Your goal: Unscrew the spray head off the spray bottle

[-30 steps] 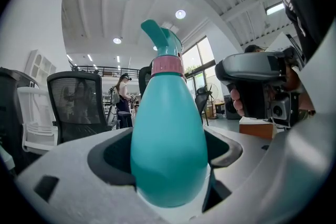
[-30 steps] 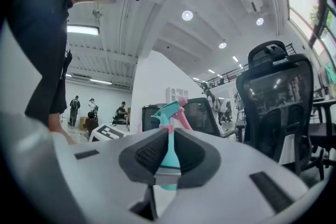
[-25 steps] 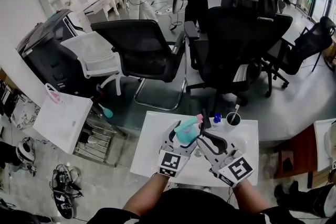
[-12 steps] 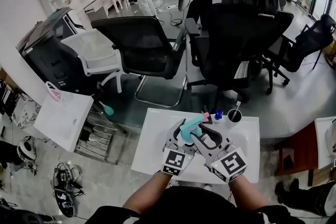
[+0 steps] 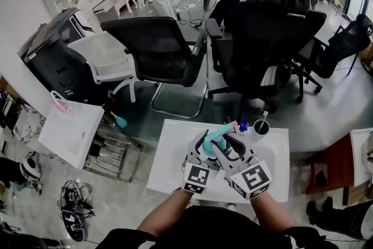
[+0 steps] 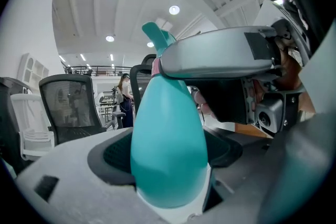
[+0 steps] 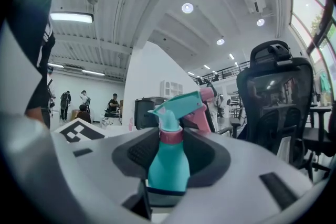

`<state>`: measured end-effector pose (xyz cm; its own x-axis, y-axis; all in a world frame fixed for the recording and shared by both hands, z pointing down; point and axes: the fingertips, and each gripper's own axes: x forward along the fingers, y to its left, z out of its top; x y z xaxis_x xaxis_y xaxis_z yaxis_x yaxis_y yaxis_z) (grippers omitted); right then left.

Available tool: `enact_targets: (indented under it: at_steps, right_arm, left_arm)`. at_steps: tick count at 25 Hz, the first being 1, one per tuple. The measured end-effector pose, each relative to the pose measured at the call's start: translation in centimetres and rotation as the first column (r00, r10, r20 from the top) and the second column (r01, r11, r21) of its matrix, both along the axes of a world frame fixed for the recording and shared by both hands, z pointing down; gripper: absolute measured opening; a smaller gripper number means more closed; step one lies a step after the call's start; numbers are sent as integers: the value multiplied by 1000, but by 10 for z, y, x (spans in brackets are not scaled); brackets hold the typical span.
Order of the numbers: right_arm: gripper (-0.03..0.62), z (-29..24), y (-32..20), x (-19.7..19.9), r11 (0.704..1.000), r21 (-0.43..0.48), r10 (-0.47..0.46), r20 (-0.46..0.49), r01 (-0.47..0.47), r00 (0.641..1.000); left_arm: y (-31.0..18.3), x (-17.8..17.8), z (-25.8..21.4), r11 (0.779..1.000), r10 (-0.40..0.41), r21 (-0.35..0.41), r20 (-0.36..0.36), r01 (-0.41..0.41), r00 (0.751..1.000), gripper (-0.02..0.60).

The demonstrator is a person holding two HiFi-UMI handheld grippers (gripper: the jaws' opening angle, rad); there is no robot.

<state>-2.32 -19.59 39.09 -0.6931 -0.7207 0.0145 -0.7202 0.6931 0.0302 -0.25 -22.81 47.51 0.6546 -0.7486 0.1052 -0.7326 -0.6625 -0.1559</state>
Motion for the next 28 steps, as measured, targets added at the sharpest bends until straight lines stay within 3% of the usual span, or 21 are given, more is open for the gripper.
enact_targets:
  at_steps: [11,18,22,28]
  right_arm:
    - [135,-14,8,4,998,25,-62,20,62,998]
    - [133,-21,18,5,987,48,-155,14,154,988]
    - [133,-24,26,5,969,80,-234,-1,233,972]
    - [133,-35,50,-1,915,65,-401,9,399,916]
  left_arm:
    - [8,2,-11,999,40,26,40,-41,998,391]
    - [21,6,-19,989,139,44,46,-141,989,391]
    - [31,10,-21,967,248,51,51,-250,967,391]
    - [56,15,-27,898,436,39,56,-438,898,391]
